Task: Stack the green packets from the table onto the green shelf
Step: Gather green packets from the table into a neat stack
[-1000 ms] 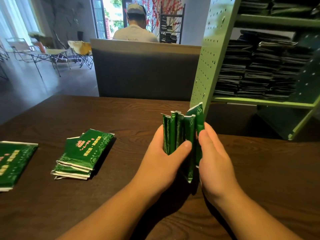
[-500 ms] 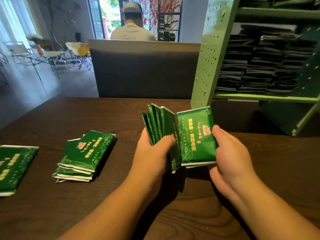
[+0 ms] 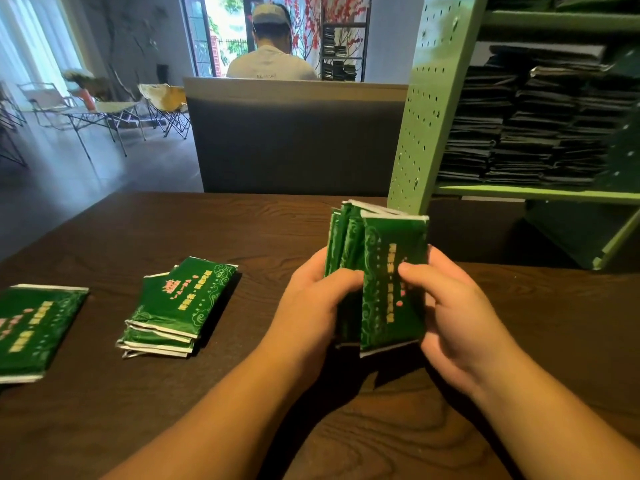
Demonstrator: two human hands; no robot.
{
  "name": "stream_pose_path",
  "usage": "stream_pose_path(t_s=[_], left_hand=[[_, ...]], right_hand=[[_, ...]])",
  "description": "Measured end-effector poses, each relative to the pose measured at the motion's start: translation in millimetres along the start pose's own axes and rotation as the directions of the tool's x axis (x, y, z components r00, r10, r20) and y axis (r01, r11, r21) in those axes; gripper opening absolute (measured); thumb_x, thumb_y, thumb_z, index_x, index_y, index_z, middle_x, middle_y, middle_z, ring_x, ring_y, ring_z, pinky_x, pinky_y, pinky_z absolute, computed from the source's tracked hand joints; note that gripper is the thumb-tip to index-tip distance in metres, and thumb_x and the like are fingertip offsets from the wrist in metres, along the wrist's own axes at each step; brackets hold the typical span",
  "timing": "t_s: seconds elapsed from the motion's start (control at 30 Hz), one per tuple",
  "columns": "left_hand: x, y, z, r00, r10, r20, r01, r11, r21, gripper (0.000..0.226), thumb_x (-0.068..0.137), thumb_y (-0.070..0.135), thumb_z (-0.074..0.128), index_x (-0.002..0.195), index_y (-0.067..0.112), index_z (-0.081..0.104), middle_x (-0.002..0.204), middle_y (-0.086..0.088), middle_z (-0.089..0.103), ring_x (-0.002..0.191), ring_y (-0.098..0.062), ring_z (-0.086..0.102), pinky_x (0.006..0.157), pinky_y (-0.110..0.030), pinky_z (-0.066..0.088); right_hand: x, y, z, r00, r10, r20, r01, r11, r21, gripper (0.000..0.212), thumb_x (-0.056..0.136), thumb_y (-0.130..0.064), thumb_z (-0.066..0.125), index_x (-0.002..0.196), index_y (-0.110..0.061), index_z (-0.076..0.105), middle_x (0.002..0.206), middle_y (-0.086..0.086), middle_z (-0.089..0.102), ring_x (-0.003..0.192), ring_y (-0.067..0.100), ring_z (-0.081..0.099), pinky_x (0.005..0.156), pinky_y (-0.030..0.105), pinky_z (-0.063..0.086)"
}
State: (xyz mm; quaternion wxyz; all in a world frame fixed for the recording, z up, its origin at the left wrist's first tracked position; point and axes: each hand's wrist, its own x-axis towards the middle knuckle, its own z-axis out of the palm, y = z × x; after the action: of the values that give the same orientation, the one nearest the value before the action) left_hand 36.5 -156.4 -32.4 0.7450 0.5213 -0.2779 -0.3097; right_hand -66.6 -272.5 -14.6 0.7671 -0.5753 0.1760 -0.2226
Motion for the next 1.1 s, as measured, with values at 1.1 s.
stream_pose_path(t_s=[1.1], left_hand=[[-4.8,11.1,18.0,0.976,0.168,-0.135,-0.081,0.866,0.494,0.037,0.087,0.021,0.078,0.119,0.029,0.061,0.111,0.010,0.073,0.101,-0.001,0.070,0.091,-0.033,0.060]], right_hand=[[4.4,-3.9,2.3,0.960,-0.257,-0.113,0.219,0.937,-0.272,0.058,0.087,-0.003,0.069,0.130,-0.036,0.049,0.123,-0.004,0.064,0.108,0.014,0.069,0.089,0.040,0.061]])
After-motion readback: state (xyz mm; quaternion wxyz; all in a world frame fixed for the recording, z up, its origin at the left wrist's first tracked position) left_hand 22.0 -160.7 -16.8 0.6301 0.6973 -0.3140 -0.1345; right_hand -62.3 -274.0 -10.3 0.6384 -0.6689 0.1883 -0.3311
